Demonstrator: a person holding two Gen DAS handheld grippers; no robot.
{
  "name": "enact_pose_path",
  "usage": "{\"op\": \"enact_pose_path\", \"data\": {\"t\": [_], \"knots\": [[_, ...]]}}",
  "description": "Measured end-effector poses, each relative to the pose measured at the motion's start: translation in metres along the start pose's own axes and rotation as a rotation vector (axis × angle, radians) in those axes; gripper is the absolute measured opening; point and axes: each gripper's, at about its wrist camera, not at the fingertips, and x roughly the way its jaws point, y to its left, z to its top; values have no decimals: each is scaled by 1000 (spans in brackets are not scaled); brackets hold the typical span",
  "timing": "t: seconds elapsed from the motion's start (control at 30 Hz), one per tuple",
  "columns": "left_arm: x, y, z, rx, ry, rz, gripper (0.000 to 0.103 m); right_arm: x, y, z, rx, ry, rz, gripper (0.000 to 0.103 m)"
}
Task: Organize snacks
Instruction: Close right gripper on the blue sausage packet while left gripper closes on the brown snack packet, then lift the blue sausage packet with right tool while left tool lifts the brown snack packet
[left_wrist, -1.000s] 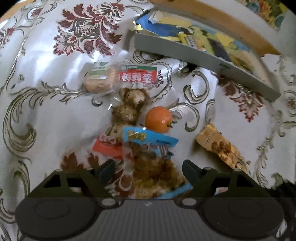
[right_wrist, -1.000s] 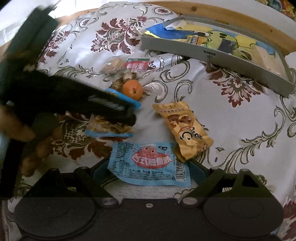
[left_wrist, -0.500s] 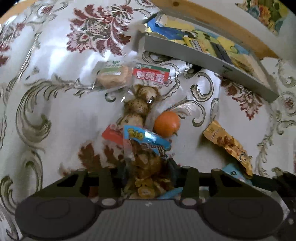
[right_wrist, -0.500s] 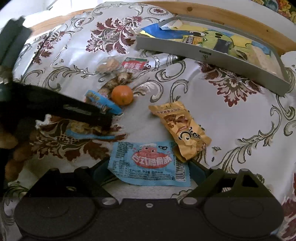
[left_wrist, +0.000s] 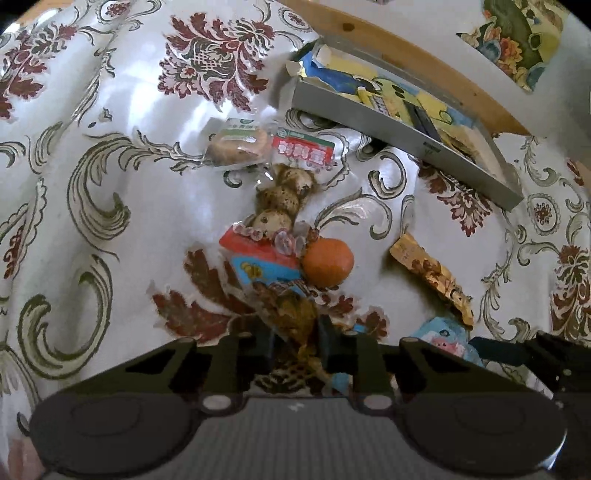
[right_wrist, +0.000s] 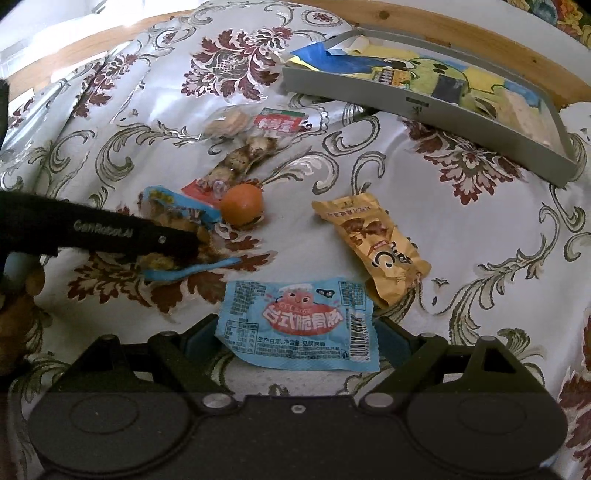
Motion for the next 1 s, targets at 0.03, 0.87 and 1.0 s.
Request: {"op": "enact_pose_path", "data": {"t": [0.03,0.87,1.0], "knots": [[0,1,1,-10,-2,-5,24,0,1,0,-4,-1,-2,90],[-17,-1,3,37,-85,-18,18,-7,27,-4,-203,-112,-109,86],[-25,-2,-2,53,-101,-18,18,-9,31,-5,-239,-124,-134,86]]}}
